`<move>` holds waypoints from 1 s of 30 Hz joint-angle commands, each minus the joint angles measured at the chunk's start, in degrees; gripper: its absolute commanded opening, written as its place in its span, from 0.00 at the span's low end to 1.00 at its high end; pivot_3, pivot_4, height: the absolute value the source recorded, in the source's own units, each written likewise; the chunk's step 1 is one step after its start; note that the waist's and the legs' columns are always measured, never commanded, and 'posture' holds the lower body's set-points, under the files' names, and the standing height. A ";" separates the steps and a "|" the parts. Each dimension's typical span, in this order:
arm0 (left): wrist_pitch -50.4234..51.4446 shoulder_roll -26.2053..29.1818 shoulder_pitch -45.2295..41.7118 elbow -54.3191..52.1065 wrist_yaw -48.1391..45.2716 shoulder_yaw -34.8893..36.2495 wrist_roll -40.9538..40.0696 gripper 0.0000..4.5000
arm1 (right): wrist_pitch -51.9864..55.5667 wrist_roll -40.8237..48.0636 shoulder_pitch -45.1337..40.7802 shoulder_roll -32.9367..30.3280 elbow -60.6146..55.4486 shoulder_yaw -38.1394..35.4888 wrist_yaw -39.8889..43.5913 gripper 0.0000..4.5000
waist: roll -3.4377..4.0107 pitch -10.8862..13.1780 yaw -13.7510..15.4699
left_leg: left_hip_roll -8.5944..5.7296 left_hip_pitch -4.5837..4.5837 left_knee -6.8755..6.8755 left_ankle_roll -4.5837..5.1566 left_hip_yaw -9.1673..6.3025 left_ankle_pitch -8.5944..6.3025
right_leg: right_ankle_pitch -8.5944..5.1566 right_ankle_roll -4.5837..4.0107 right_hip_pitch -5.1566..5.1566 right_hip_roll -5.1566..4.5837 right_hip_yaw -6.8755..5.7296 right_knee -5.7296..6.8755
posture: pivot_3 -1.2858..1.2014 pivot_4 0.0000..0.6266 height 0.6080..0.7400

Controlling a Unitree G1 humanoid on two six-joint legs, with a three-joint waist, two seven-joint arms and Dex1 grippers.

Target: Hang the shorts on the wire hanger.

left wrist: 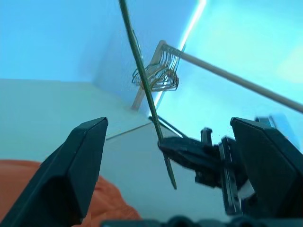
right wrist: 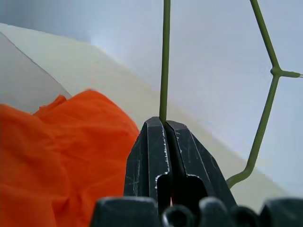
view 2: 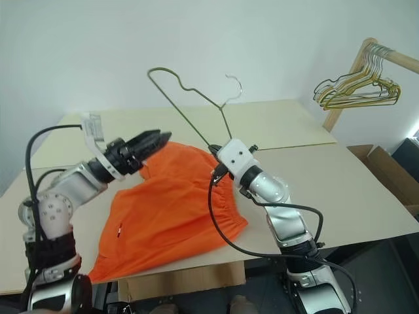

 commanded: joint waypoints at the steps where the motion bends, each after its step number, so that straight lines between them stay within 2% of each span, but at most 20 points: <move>1: 0.46 0.31 -2.51 0.65 1.88 0.83 -3.06 1.00 | -4.61 -2.39 -0.92 0.70 -1.33 0.80 -1.12 0.01 | 0.00 0.00 0.06 | -0.02 -0.01 0.00 0.00 -0.01 0.00 | 0.00 0.00 0.00 0.00 0.00 -0.01 | 0.53 0.00 1.00; 8: -0.17 -0.29 -2.78 -0.27 5.57 -0.08 -5.19 1.00 | -8.14 -5.15 -0.25 1.15 -0.46 2.15 -1.18 0.01 | 0.00 0.00 0.41 | -0.04 -0.02 0.00 -0.04 0.00 0.01 | 0.01 -0.02 0.01 -0.03 0.01 -0.04 | 0.54 0.00 1.00; 11: -0.40 -0.68 -3.19 0.10 7.29 -0.63 -5.41 0.89 | -8.74 -6.33 -0.11 1.59 0.14 2.63 -1.63 0.00 | -0.01 0.00 0.50 | -0.05 -0.01 0.00 -0.05 0.00 0.01 | 0.01 -0.02 0.01 -0.03 0.01 -0.03 | 0.54 0.00 1.00; 23: -2.42 -1.25 -2.78 1.19 9.77 -1.50 -3.83 0.02 | -6.68 -10.29 -0.70 5.83 1.70 3.29 -5.64 0.00 | -0.01 -0.01 0.67 | -0.06 -0.01 0.00 -0.07 0.00 0.03 | 0.01 -0.03 0.01 -0.03 0.01 -0.03 | 0.54 0.00 1.00; 27: -3.46 -1.94 -2.95 1.50 10.56 -1.62 -3.15 0.01 | -6.81 -11.22 -0.58 5.99 1.31 4.30 -5.00 0.00 | -0.01 -0.01 0.76 | -0.06 -0.02 0.00 -0.08 0.00 0.03 | 0.01 -0.03 0.01 -0.03 0.01 -0.04 | 0.54 0.00 1.00; 28: -3.98 -1.90 -3.00 1.47 10.51 -1.93 -2.36 0.00 | -6.64 -11.40 -0.59 5.83 1.09 4.70 -4.43 0.09 | -0.01 -0.01 0.76 | -0.06 -0.01 0.00 -0.08 0.00 0.02 | 0.01 -0.03 0.01 -0.03 0.01 -0.04 | 0.54 0.00 1.00; 30: -5.84 -1.63 -2.61 0.68 9.28 -3.08 0.18 0.00 | -7.83 -12.57 -0.82 4.71 1.15 5.92 -3.11 0.18 | -0.01 -0.01 0.76 | -0.06 -0.01 0.00 -0.08 0.00 0.02 | 0.01 -0.03 0.01 -0.03 0.01 -0.04 | 0.54 0.00 1.00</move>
